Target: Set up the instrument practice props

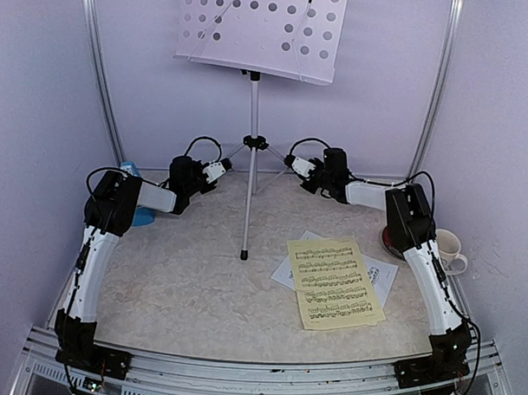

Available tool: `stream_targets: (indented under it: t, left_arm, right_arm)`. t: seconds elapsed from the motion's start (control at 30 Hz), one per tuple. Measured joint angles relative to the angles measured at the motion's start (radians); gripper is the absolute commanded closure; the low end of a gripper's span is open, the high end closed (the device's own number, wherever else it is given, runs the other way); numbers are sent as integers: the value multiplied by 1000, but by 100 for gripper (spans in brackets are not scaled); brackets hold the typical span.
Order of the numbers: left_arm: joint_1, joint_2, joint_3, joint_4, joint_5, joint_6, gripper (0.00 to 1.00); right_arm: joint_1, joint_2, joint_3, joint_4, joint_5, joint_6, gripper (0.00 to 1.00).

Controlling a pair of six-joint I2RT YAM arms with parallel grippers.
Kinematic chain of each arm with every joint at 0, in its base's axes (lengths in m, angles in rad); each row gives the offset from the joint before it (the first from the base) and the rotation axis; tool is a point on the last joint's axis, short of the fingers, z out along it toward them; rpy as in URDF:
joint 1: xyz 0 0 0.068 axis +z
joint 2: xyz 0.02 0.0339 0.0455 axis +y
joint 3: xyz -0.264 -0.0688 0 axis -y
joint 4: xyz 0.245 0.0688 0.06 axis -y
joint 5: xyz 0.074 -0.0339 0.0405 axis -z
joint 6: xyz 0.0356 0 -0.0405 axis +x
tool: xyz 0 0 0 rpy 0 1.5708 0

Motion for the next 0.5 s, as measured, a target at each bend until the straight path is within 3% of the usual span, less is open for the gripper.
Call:
stream_targets:
  t: [0.07, 0.2, 0.27, 0.33, 0.43, 0.5]
  left_arm:
    - [0, 0, 0, 0, 0, 0, 95]
    - [0, 0, -18, 26, -3, 0, 75]
    - [-1, -2, -46, 71, -9, 24, 64]
    - [1, -10, -96, 98, -21, 56, 57]
    - [5, -16, -163, 118, -33, 74, 46]
    - [7, -23, -201, 143, -35, 80, 41]
  right_arm:
    - [0, 0, 0, 1, 0, -2, 95]
    - [0, 0, -1, 2, -2, -2, 88]
    - [0, 0, -8, 13, -2, -2, 80]
    - [0, 0, -23, 35, 3, -2, 67]
    - [-6, -6, -63, 46, 46, 5, 39]
    - [-8, -14, -103, 57, 67, -4, 31]
